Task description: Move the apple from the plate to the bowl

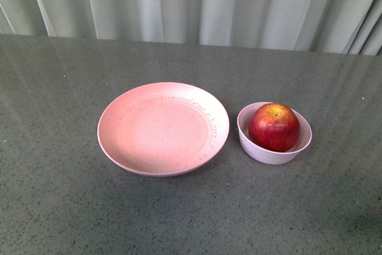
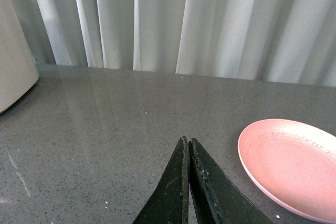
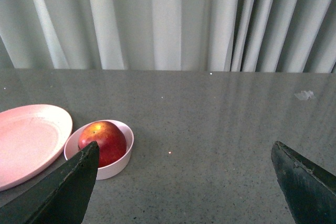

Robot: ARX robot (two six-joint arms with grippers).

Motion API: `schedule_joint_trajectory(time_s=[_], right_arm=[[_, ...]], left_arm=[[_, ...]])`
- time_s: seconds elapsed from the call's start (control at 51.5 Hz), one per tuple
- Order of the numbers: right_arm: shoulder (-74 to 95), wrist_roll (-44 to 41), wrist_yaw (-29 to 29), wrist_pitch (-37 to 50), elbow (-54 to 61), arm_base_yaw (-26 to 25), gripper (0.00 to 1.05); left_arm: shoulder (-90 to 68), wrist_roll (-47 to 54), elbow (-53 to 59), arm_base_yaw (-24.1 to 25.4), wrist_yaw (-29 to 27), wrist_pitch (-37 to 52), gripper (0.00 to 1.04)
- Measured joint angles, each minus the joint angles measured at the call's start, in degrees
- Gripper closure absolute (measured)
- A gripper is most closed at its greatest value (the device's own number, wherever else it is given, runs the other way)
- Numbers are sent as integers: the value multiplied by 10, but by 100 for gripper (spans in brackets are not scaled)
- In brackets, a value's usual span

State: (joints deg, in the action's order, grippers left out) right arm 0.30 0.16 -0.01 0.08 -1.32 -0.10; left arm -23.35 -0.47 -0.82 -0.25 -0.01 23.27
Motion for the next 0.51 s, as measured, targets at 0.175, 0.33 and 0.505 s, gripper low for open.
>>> schedule_joint_trajectory(time_s=[0.175, 0.33, 0.505], right_arm=[[0, 0, 0, 0, 0, 0, 9], [0, 0, 0, 0, 0, 0, 9], [0, 0, 0, 0, 0, 0, 9]], left_arm=[[43, 0, 0, 0, 0, -42, 103], [73, 0, 0, 0, 0, -72, 103], [108, 0, 0, 0, 0, -107, 103]])
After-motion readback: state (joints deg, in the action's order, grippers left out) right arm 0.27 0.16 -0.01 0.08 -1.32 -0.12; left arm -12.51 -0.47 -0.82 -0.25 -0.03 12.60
